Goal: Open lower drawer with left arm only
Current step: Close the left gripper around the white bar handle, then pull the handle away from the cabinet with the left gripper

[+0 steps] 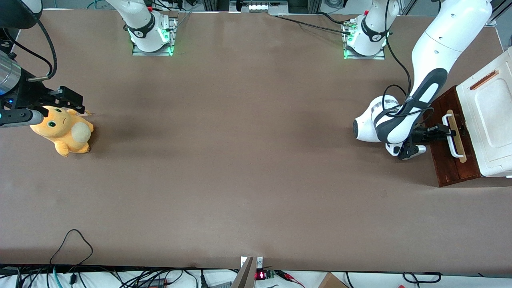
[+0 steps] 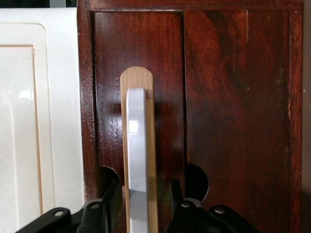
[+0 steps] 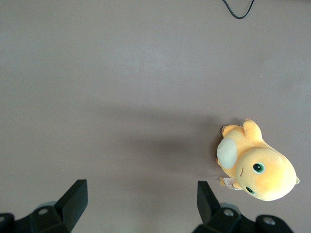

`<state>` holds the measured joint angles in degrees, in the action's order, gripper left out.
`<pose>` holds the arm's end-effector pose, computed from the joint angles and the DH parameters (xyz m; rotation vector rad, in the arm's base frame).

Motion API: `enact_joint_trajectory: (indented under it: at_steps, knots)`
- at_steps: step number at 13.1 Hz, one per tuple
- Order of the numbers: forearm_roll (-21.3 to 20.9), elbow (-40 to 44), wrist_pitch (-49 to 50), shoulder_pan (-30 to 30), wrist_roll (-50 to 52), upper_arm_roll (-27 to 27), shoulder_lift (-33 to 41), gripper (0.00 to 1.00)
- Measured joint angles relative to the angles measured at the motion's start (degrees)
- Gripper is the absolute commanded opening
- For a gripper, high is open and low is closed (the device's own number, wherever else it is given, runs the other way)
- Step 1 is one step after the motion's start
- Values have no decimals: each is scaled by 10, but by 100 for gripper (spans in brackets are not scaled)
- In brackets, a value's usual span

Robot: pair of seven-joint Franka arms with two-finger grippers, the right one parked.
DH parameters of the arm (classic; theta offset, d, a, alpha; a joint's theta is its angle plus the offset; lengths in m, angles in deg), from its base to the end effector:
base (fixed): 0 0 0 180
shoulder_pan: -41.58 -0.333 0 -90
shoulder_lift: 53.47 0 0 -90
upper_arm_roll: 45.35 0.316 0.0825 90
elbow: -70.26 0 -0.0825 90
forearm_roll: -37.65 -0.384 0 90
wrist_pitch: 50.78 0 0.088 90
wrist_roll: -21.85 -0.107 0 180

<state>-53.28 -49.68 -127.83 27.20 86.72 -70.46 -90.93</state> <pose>0.5204 0.0255 0.1520 -1.6199 0.0253 -0.0121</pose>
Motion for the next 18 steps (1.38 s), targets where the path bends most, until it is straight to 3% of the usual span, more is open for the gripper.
enact_joint_trajectory:
  at_steps: [8, 10, 18]
  knots:
    - [0, -6, 6, -5, 4, 0, 0, 32]
    - [0, -6, 7, -5, 5, 0, 0, 33]
    - [0, -8, 12, -5, 7, 0, 2, 11]
